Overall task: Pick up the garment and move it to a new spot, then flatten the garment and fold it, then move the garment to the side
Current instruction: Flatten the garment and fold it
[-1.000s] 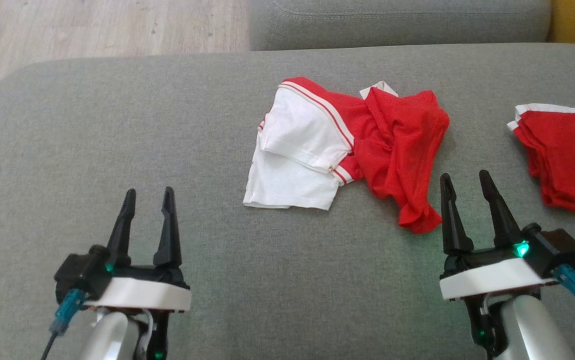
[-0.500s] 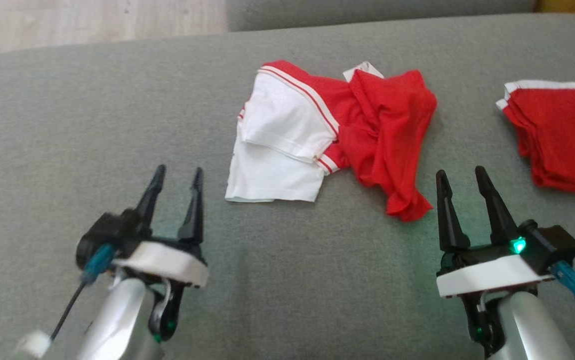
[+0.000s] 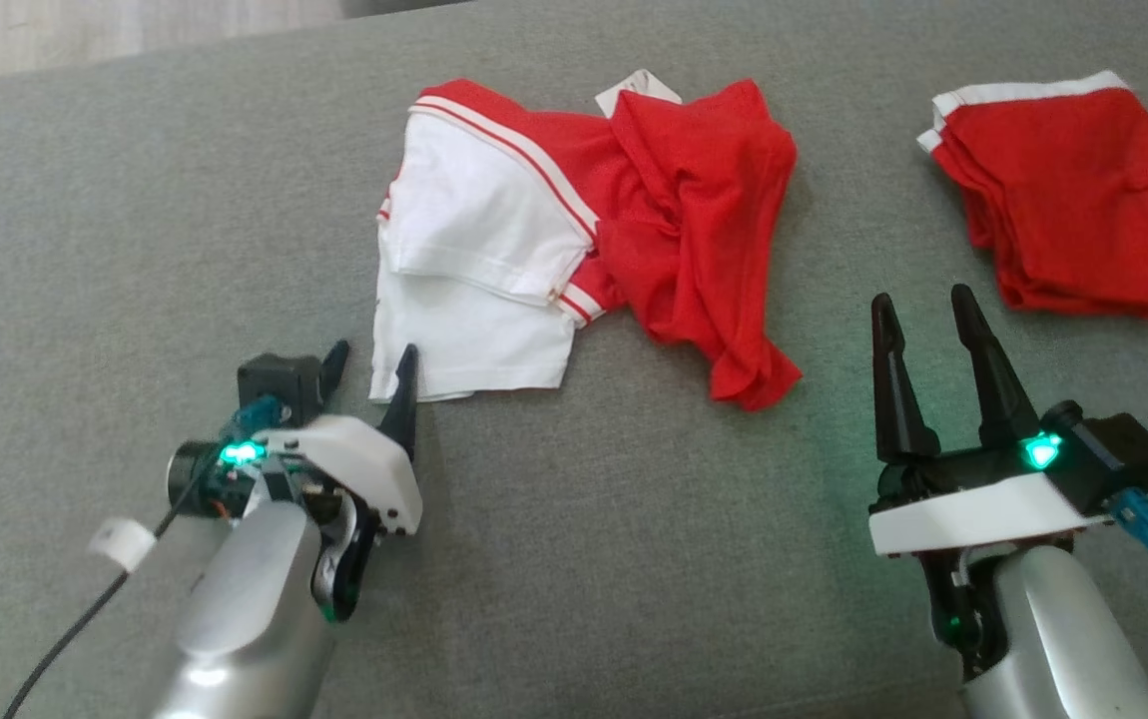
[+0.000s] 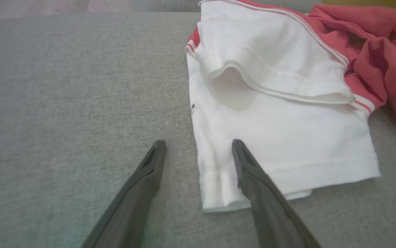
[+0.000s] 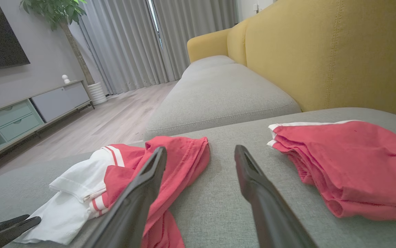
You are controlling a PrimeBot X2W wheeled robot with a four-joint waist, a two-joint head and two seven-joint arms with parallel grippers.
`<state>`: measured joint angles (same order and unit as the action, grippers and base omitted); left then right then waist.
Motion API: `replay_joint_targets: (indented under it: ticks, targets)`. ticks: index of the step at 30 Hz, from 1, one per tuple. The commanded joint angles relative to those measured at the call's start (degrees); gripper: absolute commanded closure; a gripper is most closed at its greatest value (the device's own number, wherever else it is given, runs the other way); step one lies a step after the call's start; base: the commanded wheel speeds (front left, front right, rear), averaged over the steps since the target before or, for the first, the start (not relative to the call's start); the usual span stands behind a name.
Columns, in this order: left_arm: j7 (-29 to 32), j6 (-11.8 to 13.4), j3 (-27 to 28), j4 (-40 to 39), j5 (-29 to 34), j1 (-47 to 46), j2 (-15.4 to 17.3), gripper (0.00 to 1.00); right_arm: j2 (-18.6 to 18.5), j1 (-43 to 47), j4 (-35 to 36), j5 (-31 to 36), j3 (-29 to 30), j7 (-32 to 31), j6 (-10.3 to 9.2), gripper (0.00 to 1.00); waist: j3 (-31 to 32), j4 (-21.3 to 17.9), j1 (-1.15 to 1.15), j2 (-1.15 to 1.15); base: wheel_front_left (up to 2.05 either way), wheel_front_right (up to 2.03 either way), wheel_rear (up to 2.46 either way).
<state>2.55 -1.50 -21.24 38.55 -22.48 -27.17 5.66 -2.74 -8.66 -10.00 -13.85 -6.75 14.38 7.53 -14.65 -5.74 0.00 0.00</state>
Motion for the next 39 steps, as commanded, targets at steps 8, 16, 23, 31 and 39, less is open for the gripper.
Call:
replay_joint_targets:
  ticks: [8, 16, 23, 31, 39]
  targets:
    - [-0.7, -1.2, 0.6, 1.5, -1.1, -2.3, 0.3, 1.00, -0.1, -1.3, 1.7, -0.5, -0.8, 0.6, -0.04, 0.00, 0.2, -0.7, 0.00, 0.00, 0.00, 0.00, 0.00]
    - [-10.9, 0.9, 5.0, 0.2, -3.0, -1.7, 1.3, 1.00, -0.1, -0.6, 1.4, -0.1, -0.9, 0.6, -0.04, 0.00, 2.4, 1.1, 0.00, 0.00, 0.00, 0.00, 0.00]
    - [-15.9, 2.4, 9.6, -1.3, -5.3, 0.6, 3.2, 1.00, -0.1, 0.6, 0.8, 0.6, -1.3, 0.6, -0.04, 0.00, 4.8, 3.8, 0.00, 0.00, 0.00, 0.00, 0.00]
    - [-16.9, 4.1, 13.0, -3.9, -7.1, 5.9, 4.4, 1.00, -0.1, 1.8, 0.0, 0.8, -2.1, 0.6, -0.04, 0.00, 7.0, 6.8, 0.00, 0.00, 0.00, 0.00, 0.00]
    - [-17.1, 6.0, 15.3, -6.6, -8.1, 10.5, 4.9, 1.00, -0.1, 2.1, -0.4, 0.9, -2.2, 0.6, -0.04, 0.00, 7.6, 8.4, 0.00, 0.00, 0.00, 0.00, 0.00]
